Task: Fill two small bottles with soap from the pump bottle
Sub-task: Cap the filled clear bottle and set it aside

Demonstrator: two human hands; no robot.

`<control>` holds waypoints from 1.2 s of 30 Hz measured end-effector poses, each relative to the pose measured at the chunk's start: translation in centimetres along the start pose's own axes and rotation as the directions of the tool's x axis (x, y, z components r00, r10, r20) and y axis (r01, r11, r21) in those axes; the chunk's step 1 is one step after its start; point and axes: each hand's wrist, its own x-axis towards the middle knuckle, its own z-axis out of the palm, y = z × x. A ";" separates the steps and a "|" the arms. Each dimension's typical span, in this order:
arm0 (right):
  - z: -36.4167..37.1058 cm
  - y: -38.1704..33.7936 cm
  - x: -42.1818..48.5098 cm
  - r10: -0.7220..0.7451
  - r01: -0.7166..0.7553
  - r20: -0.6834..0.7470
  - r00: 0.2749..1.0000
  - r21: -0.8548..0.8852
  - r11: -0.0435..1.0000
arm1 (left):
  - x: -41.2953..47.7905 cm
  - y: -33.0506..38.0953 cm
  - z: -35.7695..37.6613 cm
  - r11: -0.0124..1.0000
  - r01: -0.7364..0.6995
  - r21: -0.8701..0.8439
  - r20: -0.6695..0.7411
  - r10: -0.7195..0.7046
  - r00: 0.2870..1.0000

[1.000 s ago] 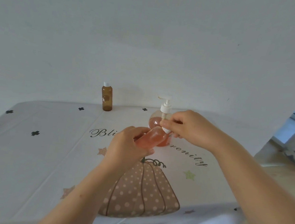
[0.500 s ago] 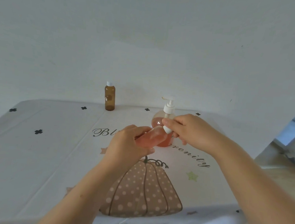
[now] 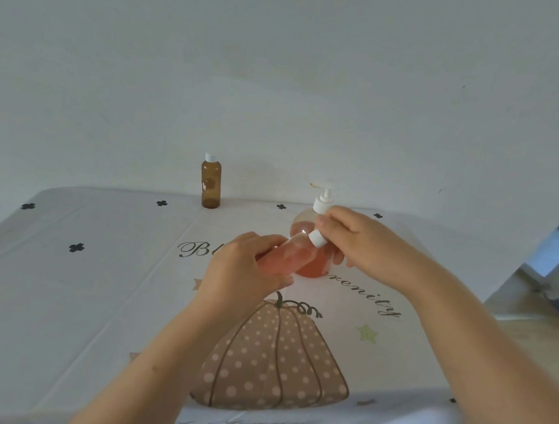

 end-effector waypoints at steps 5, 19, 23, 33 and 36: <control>0.3 -0.3 -0.1 -0.031 0.037 0.040 0.999 -0.163 0.986 | -0.1 0.1 -0.1 0.998 -0.034 0.047 -0.017 0.035 0.999; 1.9 -1.2 -0.1 -0.016 0.001 -0.089 0.996 -0.168 0.986 | -0.5 -0.4 0.4 0.997 -0.051 0.049 -0.078 0.055 0.995; 4.2 -1.6 1.0 0.025 -0.052 -0.202 0.979 -0.131 0.990 | -0.7 -1.0 0.2 0.998 -0.024 0.066 -0.132 0.033 0.991; 6.7 -3.6 4.9 0.081 -0.051 -0.143 0.986 0.203 0.978 | 1.7 -3.0 -1.4 0.994 0.111 0.009 -0.231 -0.106 0.967; 6.8 -4.1 6.1 0.067 -0.038 -0.138 0.988 0.201 0.979 | 2.9 -3.6 -1.9 0.994 0.103 0.038 -0.198 -0.093 0.976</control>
